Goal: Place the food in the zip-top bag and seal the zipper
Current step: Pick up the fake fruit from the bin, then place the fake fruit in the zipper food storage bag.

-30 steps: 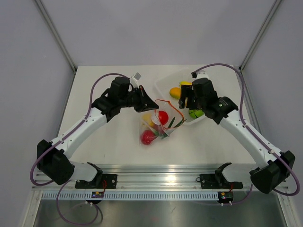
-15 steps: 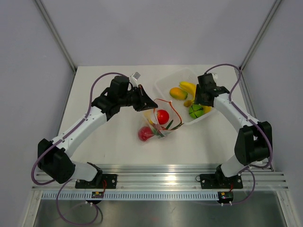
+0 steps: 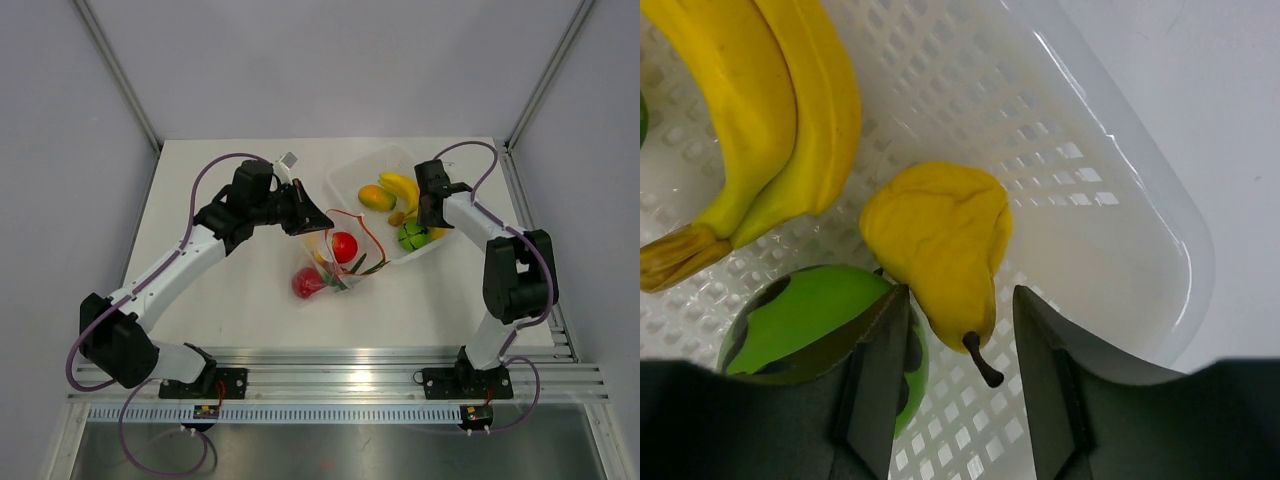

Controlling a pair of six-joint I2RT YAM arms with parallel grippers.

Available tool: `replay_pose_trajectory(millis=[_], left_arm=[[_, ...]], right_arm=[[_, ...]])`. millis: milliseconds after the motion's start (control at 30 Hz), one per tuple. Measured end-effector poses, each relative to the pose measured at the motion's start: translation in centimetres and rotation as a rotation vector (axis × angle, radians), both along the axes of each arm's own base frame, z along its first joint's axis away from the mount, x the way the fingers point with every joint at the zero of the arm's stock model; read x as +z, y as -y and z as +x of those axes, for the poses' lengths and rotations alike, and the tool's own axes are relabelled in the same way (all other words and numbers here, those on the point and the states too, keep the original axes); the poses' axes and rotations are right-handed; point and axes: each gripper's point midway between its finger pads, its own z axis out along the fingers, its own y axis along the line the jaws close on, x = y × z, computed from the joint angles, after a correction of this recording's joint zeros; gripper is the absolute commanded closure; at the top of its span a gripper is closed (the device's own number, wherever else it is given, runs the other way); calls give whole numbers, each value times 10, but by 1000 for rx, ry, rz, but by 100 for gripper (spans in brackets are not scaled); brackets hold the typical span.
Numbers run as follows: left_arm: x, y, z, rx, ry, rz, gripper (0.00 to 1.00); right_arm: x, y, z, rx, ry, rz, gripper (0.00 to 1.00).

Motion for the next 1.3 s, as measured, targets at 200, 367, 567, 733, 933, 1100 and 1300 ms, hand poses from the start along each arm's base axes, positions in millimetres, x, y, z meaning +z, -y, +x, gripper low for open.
replay_pose_trajectory(millis=[200,367,567,733,933,1100,1300], left_arm=[[0,0,-1,-3,-1,-2,100],[0,0,-1,-5,-1,-3,100],[0,1,-1,-9,-3,-4,100],[-1,3,1,-12,2,-9,100],[0,3,1,-12,3,-10,100],[0,3,1,-12,3,-10,100],[0,3,1,-12,2,-10,100]], right_arm=[[-7,1,5,4,-11,-13,88],[0,1,5,0,5,-9,100],[60,-2,-4,18,113,46,100],[143,-30,-18,132,297,230,100],[211,-93,-65,366,414,425,99],[217,-165,-108,584,357,544,98],[194,-210,-127,673,247,596,98]])
